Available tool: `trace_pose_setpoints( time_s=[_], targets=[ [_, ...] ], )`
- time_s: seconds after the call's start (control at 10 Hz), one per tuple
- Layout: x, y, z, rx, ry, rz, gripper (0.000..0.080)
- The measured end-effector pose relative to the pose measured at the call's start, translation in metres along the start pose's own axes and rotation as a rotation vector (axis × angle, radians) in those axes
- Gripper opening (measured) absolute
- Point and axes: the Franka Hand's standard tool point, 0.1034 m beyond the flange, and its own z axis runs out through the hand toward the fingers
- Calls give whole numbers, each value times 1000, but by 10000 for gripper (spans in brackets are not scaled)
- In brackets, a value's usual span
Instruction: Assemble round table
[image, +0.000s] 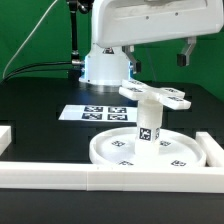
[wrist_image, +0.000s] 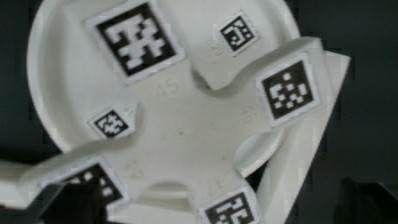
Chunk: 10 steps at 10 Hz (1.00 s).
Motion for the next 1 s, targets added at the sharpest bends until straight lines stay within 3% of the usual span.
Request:
trace_pose_setpoints(
  time_s=[0.1, 0.6, 1.0],
  targets=[
    [3, -5, -1, -34, -7, -124, 649],
    [1, 0, 3, -42, -23, -444, 649],
    [-2, 5, 11, -72, -69, -770, 649]
  ],
)
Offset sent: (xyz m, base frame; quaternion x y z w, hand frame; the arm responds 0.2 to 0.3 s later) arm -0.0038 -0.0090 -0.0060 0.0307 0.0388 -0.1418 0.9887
